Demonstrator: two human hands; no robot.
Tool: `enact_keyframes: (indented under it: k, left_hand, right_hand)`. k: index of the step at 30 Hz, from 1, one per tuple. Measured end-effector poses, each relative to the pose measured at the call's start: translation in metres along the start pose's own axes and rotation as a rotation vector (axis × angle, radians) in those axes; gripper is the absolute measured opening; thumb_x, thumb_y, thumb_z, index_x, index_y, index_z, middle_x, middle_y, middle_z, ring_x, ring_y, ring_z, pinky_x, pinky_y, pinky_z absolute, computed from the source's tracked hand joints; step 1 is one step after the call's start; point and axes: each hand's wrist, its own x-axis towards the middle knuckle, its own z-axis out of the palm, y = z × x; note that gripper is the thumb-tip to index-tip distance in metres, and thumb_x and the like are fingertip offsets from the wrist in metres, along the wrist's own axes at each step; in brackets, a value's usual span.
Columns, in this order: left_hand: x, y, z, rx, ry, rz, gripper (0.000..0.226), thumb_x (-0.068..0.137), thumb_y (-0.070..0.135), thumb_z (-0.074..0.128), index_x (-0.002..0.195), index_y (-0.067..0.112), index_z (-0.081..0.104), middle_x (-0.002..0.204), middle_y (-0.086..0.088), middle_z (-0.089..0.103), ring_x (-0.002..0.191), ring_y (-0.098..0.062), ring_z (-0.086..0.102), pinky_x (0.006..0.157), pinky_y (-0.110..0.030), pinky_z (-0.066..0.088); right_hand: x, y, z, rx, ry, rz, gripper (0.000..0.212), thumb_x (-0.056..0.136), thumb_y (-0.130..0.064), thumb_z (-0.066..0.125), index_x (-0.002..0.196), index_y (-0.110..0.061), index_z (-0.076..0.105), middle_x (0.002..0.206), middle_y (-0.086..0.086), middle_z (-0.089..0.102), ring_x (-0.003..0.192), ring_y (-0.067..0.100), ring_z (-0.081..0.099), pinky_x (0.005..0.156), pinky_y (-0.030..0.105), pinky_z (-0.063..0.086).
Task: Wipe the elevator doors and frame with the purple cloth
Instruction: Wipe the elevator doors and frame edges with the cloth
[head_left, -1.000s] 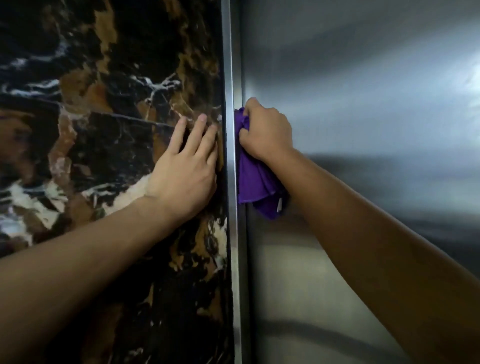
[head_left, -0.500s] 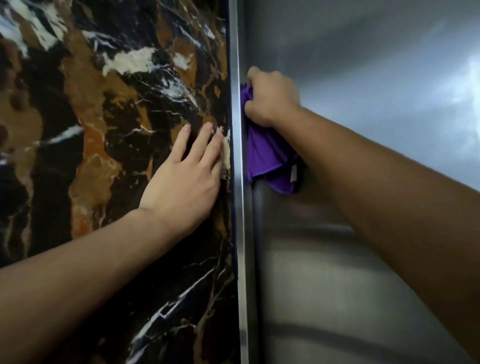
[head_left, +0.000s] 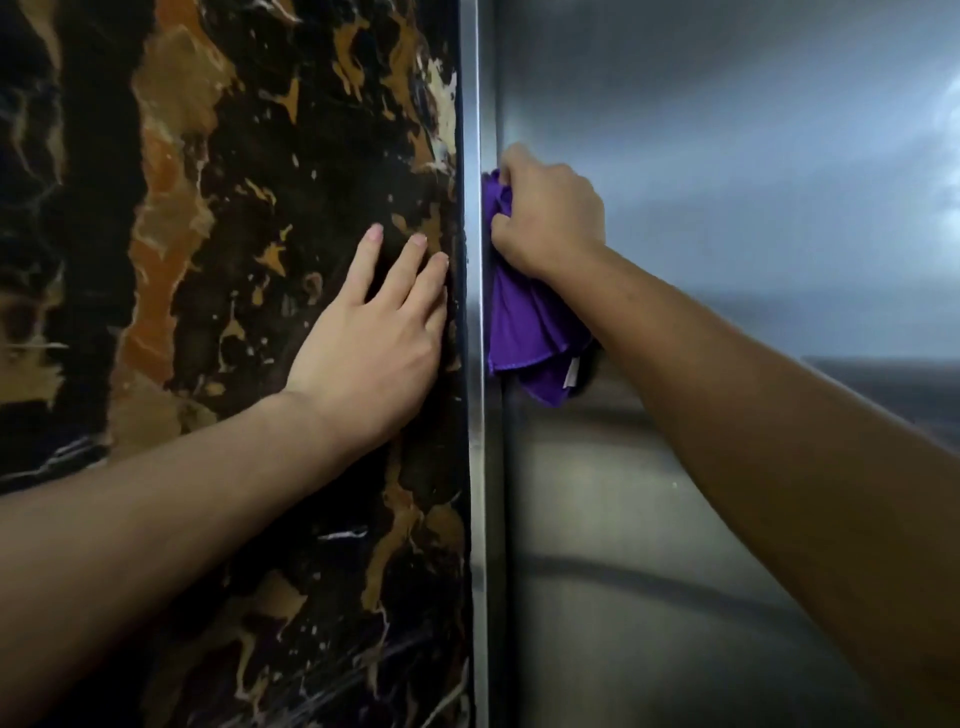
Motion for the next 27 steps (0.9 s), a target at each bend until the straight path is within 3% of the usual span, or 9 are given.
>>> enact_keyframes:
  k: [3, 7, 12, 17, 24, 27]
  left_hand:
    - [-0.011, 0.008, 0.002, 0.022, -0.038, -0.019, 0.067, 0.103, 0.046, 0.021, 0.157, 0.006, 0.028, 0.167, -0.02, 0.018, 0.156, -0.041, 0.011, 0.123, -0.064, 0.008]
    - [-0.012, 0.012, 0.001, 0.041, -0.016, -0.066, 0.07, 0.101, 0.051, 0.024, 0.154, 0.007, 0.033, 0.165, -0.023, 0.024, 0.155, -0.041, 0.015, 0.124, -0.062, 0.01]
    - [-0.011, 0.013, -0.002, -0.01, -0.002, -0.083, 0.064, 0.099, 0.048, 0.033, 0.148, 0.008, 0.042, 0.162, -0.022, 0.03, 0.155, -0.04, 0.017, 0.125, -0.061, 0.011]
    - [-0.044, 0.041, -0.012, -0.138, 0.043, -0.102, 0.064, 0.091, 0.041, 0.048, 0.144, 0.005, 0.047, 0.161, -0.02, 0.032, 0.156, -0.04, 0.012, 0.124, -0.062, 0.01]
    - [-0.11, 0.074, 0.006, -0.094, -0.115, -0.017, 0.062, 0.103, 0.042, 0.036, 0.155, 0.008, 0.031, 0.167, -0.023, 0.014, 0.156, -0.044, 0.003, 0.124, -0.063, 0.006]
    - [-0.109, 0.08, 0.012, -0.094, -0.108, -0.038, 0.061, 0.102, 0.041, 0.036, 0.153, 0.006, 0.035, 0.167, -0.024, 0.015, 0.156, -0.044, 0.004, 0.124, -0.064, 0.006]
  right_hand:
    - [-0.038, 0.003, 0.012, 0.005, -0.007, 0.001, 0.034, 0.084, -0.025, 0.058, 0.116, -0.015, 0.05, 0.092, 0.011, 0.061, 0.082, 0.034, 0.055, 0.066, 0.038, 0.044]
    - [-0.092, -0.001, 0.026, 0.006, -0.003, 0.009, 0.031, 0.088, -0.023, 0.061, 0.116, -0.014, 0.05, 0.087, 0.004, 0.047, 0.078, 0.023, 0.041, 0.065, 0.034, 0.034]
    - [-0.139, -0.004, 0.039, 0.06, 0.005, 0.063, 0.031, 0.088, -0.023, 0.064, 0.116, -0.018, 0.051, 0.098, 0.008, 0.059, 0.082, 0.023, 0.053, 0.067, 0.035, 0.044]
    - [-0.187, -0.01, 0.045, 0.101, -0.037, 0.103, 0.03, 0.087, -0.021, 0.067, 0.113, -0.017, 0.053, 0.091, -0.001, 0.048, 0.088, 0.022, 0.055, 0.07, 0.035, 0.047]
    - [-0.246, -0.013, 0.057, 0.114, -0.11, 0.129, 0.025, 0.086, -0.027, 0.066, 0.105, -0.017, 0.053, 0.092, 0.001, 0.058, 0.092, 0.024, 0.055, 0.069, 0.042, 0.052]
    - [-0.282, -0.011, 0.069, 0.164, -0.159, 0.184, 0.025, 0.086, -0.029, 0.066, 0.105, -0.018, 0.054, 0.091, -0.001, 0.056, 0.09, 0.022, 0.055, 0.071, 0.039, 0.051]
